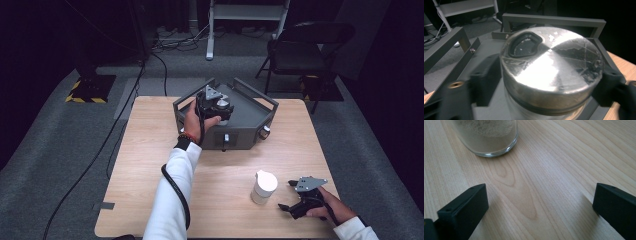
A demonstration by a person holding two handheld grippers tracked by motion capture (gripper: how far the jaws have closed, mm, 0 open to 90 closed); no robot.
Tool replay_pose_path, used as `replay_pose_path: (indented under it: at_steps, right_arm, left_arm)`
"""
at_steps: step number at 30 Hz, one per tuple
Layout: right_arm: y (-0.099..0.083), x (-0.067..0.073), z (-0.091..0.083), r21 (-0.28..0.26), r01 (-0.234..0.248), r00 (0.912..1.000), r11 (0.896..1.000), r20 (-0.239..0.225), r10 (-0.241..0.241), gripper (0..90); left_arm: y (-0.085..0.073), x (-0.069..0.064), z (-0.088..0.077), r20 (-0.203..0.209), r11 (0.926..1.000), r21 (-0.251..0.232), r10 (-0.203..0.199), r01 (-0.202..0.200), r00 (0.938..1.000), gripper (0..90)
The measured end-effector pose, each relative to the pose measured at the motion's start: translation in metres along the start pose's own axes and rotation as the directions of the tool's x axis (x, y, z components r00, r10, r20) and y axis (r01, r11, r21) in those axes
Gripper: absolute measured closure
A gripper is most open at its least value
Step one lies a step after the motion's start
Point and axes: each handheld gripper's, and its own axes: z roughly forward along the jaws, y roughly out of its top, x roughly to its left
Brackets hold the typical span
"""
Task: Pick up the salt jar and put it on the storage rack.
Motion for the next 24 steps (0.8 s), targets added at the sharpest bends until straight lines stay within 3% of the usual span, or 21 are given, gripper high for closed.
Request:
replay_pose_path:
  at_steps: [3, 6, 11, 16, 21, 24]
  right_arm:
    - [0.0, 0.0, 0.0, 0.0, 0.0, 1.0, 1.0, 0.0, 0.0, 0.0]
    - [0.0, 0.0, 0.0, 0.0, 0.0, 1.0, 1.0, 0.0, 0.0, 0.0]
    - [0.0, 0.0, 0.0, 0.0, 0.0, 1.0, 1.0, 0.0, 0.0, 0.0]
    - [0.0, 0.0, 0.0, 0.0, 0.0, 1.0, 1.0, 0.0, 0.0, 0.0]
    - [0.0, 0.0, 0.0, 0.0, 0.0, 1.0, 1.0, 0.0, 0.0, 0.0]
    - [0.0, 0.0, 0.0, 0.0, 0.0, 1.0, 1.0, 0.0, 0.0, 0.0]
  left_arm:
    - [0.001, -0.005, -0.003, -0.028, 0.9994, 0.01, 0.032, -0.032, 0.9991, 3.6]
    - [0.003, -0.008, -0.009, -0.044, 0.9987, 0.005, 0.05, -0.05, 0.9978, 1.2]
    - [0.013, -0.013, -0.021, -0.054, 0.9938, 0.024, 0.11, -0.109, 0.9925, 0.6]
    - [0.017, -0.016, -0.036, -0.05, 0.9918, 0.001, 0.128, -0.128, 0.9905, 0.5]
    - [0.023, -0.022, -0.049, -0.05, 0.9837, 0.031, 0.179, -0.177, 0.9826, 0.3]
    - [0.022, -0.023, -0.056, -0.044, 0.9836, 0.026, 0.18, -0.179, 0.9827, 0.3]
